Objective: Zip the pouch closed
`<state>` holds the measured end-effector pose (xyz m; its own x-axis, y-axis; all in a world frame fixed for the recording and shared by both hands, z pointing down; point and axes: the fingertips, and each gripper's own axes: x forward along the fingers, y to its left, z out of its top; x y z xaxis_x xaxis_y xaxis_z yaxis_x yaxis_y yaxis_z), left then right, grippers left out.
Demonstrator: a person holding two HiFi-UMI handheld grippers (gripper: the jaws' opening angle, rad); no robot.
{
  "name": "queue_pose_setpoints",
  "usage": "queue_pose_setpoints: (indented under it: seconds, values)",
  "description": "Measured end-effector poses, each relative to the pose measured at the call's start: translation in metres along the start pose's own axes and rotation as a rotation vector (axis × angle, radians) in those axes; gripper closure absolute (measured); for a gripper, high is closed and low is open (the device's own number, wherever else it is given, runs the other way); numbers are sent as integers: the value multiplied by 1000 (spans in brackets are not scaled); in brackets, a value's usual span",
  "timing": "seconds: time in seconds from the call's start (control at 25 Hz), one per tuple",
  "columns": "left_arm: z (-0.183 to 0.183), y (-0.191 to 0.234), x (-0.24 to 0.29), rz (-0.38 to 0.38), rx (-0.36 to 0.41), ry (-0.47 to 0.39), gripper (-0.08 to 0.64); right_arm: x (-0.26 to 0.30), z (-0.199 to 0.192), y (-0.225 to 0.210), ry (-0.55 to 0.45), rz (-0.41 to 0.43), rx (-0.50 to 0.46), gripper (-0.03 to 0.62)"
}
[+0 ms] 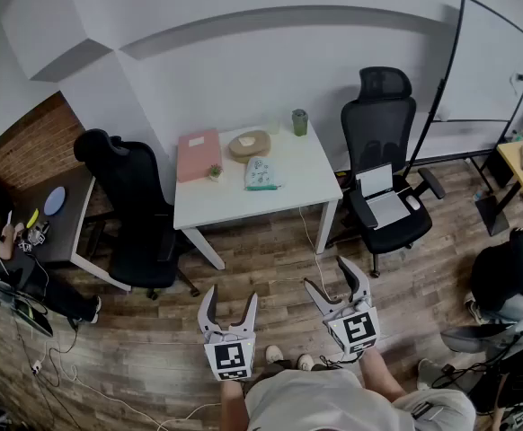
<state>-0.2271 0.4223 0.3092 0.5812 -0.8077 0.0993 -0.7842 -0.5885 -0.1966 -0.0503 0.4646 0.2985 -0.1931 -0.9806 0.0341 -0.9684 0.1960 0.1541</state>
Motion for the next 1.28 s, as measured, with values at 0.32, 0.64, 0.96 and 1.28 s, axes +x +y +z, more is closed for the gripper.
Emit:
queue_pose_setpoints:
  seconds: [0.32,0.64,0.96,1.28]
  values:
    - [8,-13,7,8,14,-14,222,1,-11,-9,-1,14,44,235]
    - [9,-7,31,7,15,-28,222,20,-13,-20,7,8,27,227]
    - [1,17,76,-12,14,-20,222,67,-22,-33,36,1,11,227]
    - [3,55,119,-48,17,-32,222,119,-21,-39,58,-38,8,227]
